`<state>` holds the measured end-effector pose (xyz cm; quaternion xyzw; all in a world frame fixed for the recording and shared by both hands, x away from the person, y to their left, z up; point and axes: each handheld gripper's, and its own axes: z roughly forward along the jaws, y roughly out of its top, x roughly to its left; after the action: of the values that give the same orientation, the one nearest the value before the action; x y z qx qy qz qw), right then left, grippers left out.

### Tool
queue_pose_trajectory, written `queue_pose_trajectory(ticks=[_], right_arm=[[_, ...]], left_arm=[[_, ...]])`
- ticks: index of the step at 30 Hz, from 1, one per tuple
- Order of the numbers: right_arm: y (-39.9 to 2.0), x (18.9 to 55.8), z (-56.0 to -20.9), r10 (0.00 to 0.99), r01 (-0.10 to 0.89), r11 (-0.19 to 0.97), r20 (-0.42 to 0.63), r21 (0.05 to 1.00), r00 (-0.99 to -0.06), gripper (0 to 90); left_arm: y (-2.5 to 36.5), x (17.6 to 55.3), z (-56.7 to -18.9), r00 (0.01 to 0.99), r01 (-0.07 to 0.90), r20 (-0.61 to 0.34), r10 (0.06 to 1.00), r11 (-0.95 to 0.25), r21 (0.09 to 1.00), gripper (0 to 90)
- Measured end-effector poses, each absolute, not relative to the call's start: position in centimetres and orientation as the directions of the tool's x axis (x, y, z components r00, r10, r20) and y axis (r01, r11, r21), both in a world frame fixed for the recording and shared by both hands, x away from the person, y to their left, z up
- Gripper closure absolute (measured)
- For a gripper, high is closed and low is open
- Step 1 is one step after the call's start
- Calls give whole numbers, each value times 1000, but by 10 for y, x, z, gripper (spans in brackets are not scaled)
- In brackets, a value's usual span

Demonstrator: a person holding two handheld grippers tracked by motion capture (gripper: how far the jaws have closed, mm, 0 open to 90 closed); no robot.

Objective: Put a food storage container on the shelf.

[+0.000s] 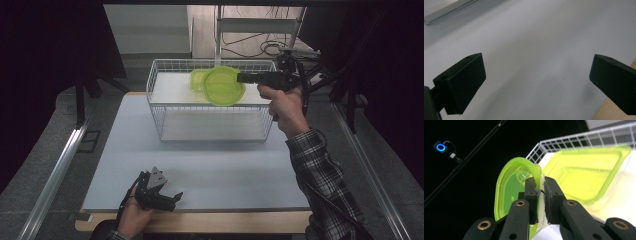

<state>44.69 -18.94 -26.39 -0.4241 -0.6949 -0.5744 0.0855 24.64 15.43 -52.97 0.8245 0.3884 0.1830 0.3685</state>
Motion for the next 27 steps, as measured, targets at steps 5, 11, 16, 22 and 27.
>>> queue_pose_trajectory(ticks=[5, 11, 16, 22, 27], right_arm=[[-185, 457, -259, 522, 679, -47, 598, 733, -609, 815], [-181, 472, -257, 547, 683, -86, 607, 726, -576, 814], [-175, 483, -260, 567, 687, -110, 613, 718, -550, 814], [-165, 492, -263, 589, 682, -109, 600, 723, -542, 814], [-160, 498, -266, 601, 686, -124, 604, 717, -523, 812]], left_arm=[[154, 246, -530, 632, 507, 18, 775, -430, 747, 3], [154, 247, -530, 633, 506, 20, 774, -432, 746, 3], [154, 246, -530, 633, 506, 18, 774, -431, 747, 2], [154, 246, -530, 635, 504, 21, 772, -434, 747, 2], [153, 246, -530, 637, 503, 21, 771, -435, 747, 2]])
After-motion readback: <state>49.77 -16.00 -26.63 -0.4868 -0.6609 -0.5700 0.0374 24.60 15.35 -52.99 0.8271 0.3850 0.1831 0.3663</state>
